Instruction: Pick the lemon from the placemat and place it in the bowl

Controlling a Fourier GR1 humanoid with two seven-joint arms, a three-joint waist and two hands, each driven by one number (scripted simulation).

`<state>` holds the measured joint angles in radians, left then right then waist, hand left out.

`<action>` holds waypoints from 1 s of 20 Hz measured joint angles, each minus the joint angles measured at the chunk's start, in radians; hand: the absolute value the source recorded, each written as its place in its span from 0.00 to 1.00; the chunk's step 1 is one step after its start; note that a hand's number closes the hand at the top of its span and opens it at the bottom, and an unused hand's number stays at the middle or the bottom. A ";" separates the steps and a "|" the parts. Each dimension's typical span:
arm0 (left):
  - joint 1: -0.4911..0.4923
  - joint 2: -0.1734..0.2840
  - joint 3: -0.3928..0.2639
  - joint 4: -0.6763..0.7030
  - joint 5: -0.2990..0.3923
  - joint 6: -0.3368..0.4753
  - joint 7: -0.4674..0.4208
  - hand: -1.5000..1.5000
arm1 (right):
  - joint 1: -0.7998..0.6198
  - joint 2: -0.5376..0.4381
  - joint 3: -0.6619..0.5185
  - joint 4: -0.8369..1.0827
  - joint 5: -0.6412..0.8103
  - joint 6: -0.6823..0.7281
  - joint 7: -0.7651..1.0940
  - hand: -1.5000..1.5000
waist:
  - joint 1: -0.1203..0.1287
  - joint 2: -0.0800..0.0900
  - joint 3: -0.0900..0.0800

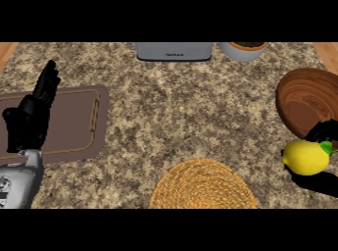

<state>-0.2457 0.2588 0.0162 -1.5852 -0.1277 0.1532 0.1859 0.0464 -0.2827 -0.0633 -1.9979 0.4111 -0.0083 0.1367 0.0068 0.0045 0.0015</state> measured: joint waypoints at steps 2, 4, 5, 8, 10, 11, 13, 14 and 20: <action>0.003 -0.003 0.002 0.010 0.001 -0.003 -0.011 0.50 | -0.066 -0.039 -0.071 0.112 -0.020 -0.003 -0.060 1.00 | 0.002 0.000 0.000; 0.005 -0.005 0.001 0.016 -0.002 -0.006 -0.022 0.50 | -0.136 -0.073 -0.120 0.233 -0.015 -0.019 -0.118 1.00 | 0.006 0.001 0.000; 0.001 -0.009 -0.001 0.020 -0.006 -0.004 -0.024 0.50 | -0.172 -0.097 -0.146 0.291 -0.014 -0.021 -0.141 1.00 | 0.007 0.001 0.000; -0.003 -0.012 -0.002 0.012 -0.005 -0.007 -0.018 0.50 | -0.238 -0.141 -0.180 0.470 0.051 -0.078 -0.240 1.00 | 0.015 0.003 0.000; 0.004 -0.016 -0.004 0.001 -0.005 -0.008 -0.016 0.50 | -0.302 -0.167 -0.193 0.591 0.095 -0.118 -0.280 1.00 | 0.019 0.003 0.000; 0.002 -0.017 -0.008 0.000 -0.008 -0.009 -0.017 0.50 | -0.335 -0.178 -0.202 0.660 0.114 -0.144 -0.307 1.00 | 0.023 0.005 0.000; 0.003 -0.021 -0.014 -0.011 -0.011 -0.013 -0.014 0.50 | -0.398 -0.185 -0.205 0.792 0.157 -0.202 -0.359 1.00 | 0.026 0.005 0.000; 0.001 -0.023 -0.015 -0.011 -0.011 -0.013 -0.011 0.50 | -0.425 -0.195 -0.216 0.865 0.165 -0.221 -0.393 1.00 | 0.029 0.006 0.001; -0.009 -0.029 -0.017 -0.002 -0.019 -0.015 -0.016 0.50 | -0.610 -0.231 -0.274 1.248 0.152 -0.237 -0.495 0.00 | 0.040 0.011 0.001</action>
<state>-0.2546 0.2294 -0.0008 -1.5869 -0.1472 0.1382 0.1704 -0.5631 -0.5137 -0.3375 -0.7500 0.5633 -0.2453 -0.3582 0.0467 0.0157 0.0030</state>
